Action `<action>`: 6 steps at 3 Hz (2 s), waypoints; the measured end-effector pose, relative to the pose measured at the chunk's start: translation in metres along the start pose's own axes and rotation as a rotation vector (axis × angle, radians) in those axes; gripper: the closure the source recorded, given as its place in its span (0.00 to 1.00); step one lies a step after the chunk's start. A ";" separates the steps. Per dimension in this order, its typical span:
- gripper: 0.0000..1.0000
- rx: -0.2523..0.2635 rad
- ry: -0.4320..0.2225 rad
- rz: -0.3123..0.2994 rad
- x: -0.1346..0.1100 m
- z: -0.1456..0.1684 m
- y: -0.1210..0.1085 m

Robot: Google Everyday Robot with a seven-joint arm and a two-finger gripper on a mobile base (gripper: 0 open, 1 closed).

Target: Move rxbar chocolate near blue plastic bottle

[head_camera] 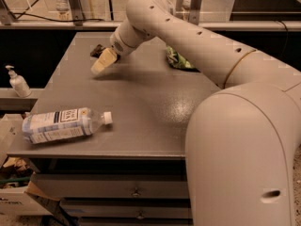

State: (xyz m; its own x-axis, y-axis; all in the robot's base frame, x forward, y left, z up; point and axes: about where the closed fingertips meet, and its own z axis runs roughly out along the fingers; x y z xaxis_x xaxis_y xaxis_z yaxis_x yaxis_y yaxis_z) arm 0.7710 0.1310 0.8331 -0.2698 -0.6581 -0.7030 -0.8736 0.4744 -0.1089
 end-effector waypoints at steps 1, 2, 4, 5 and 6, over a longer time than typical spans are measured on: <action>0.00 0.013 0.003 0.027 0.001 0.008 -0.008; 0.18 0.017 0.003 0.048 0.005 0.011 -0.012; 0.65 0.030 0.007 0.072 0.014 0.002 -0.013; 0.88 0.040 0.002 0.077 0.019 -0.010 -0.012; 1.00 0.050 -0.025 0.075 0.017 -0.026 -0.010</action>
Offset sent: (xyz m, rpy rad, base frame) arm 0.0171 -0.0112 -0.0105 0.0224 0.0220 -0.0762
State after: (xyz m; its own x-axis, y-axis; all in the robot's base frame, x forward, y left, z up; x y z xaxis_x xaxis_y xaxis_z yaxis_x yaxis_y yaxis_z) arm 0.7644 0.0996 0.8402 -0.3228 -0.6050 -0.7279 -0.8299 0.5507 -0.0897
